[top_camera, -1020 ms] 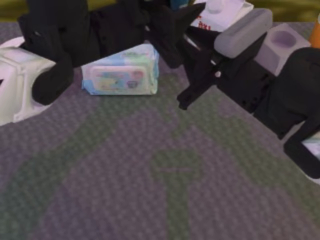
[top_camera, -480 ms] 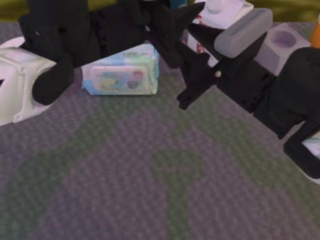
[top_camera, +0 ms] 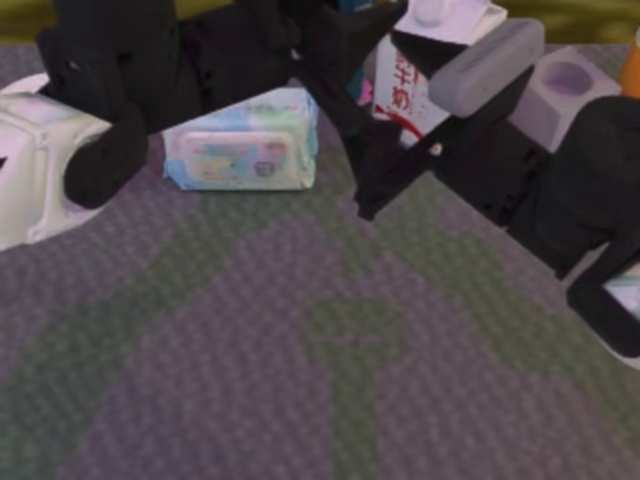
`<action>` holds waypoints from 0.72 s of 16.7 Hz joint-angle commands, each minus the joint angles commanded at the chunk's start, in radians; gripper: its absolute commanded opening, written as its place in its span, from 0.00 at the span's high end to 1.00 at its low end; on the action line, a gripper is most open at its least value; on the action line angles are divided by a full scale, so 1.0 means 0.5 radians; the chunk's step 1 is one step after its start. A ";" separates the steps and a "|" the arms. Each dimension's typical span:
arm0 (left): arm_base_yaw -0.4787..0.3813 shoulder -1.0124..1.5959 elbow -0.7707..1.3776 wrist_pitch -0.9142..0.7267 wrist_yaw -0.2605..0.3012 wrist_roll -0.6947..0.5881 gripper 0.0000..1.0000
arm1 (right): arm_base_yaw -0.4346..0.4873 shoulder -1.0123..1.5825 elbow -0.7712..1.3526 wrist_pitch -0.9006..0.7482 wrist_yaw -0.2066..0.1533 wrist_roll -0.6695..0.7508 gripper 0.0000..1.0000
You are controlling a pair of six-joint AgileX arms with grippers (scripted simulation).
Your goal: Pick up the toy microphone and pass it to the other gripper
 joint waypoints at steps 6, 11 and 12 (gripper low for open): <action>0.004 -0.010 0.006 -0.003 -0.003 0.007 1.00 | -0.007 0.004 -0.012 -0.001 0.005 -0.005 0.00; 0.183 -0.100 -0.077 -0.014 0.159 0.013 1.00 | -0.049 -0.275 -0.319 0.015 -0.045 -0.002 0.00; 0.230 -0.123 -0.097 -0.017 0.198 0.015 1.00 | -0.058 -0.349 -0.400 0.020 -0.059 0.001 0.00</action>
